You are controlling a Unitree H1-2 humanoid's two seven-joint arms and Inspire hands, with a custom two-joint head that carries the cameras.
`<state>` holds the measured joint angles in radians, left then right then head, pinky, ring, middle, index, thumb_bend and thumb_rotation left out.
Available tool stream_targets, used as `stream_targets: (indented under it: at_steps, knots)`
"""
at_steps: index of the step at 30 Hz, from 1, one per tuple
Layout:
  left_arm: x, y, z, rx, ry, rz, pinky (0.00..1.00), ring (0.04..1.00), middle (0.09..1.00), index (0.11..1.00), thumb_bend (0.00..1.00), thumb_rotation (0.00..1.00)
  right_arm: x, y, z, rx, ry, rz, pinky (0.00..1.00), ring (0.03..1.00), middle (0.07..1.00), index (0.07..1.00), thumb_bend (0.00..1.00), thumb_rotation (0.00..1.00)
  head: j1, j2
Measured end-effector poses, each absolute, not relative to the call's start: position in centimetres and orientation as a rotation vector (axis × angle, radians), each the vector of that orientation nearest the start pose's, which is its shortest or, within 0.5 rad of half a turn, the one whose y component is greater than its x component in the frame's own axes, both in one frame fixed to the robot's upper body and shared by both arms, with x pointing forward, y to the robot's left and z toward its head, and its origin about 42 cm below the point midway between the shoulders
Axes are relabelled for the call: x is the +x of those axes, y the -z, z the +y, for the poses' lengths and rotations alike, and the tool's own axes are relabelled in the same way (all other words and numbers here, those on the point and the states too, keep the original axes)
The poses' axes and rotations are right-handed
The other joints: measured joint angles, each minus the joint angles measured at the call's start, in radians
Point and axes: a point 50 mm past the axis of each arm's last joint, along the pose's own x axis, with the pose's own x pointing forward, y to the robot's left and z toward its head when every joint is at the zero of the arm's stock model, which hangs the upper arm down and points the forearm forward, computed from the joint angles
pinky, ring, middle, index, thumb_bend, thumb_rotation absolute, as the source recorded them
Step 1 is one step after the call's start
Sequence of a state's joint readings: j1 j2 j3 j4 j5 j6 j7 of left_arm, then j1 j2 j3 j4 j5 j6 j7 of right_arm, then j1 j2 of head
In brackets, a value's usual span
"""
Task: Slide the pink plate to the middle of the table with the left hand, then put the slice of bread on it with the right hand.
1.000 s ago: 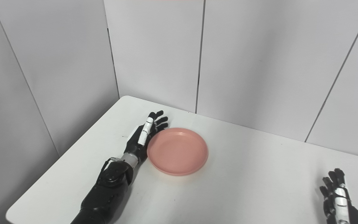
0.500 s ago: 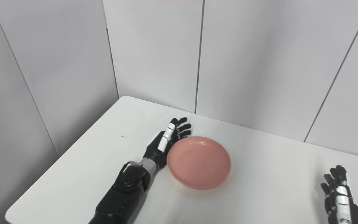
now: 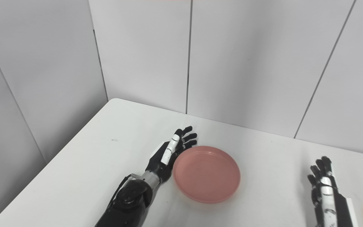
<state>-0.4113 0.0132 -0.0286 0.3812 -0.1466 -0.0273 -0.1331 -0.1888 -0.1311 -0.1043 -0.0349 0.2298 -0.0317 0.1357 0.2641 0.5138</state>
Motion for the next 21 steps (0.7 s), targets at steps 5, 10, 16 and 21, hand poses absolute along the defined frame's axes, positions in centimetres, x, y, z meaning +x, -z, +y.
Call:
stream_targets:
  at_steps: [5,10,16,21]
  knots:
    - [40.2,-13.0,16.3,-0.088,0.272,-0.05,0.93,0.902,0.917,0.92,0.74,1.0,33.8,-17.2,-25.2,0.087,-0.105,-0.275,1.0,1.0,1.0,1.0,0.61,0.92,-0.066,0.015]
    - [39.4,-13.1,16.0,-0.112,0.276,-0.04,0.93,0.91,0.917,0.92,0.73,1.0,33.8,-17.1,-24.6,0.085,-0.113,-0.27,1.0,1.0,1.0,1.0,0.64,0.9,-0.138,0.029]
    - [38.5,-13.0,15.3,-0.179,0.276,-0.024,0.95,0.917,0.93,0.938,0.7,1.0,33.8,-16.9,-23.5,0.101,-0.097,-0.267,1.0,1.0,1.0,1.0,0.67,0.87,-0.209,0.037]
    - [37.9,-13.1,15.0,-0.192,0.279,-0.034,0.97,0.913,0.924,0.937,0.68,1.0,33.8,-16.8,-22.6,0.074,-0.108,-0.262,1.0,1.0,1.0,1.0,0.64,0.89,-0.264,0.045]
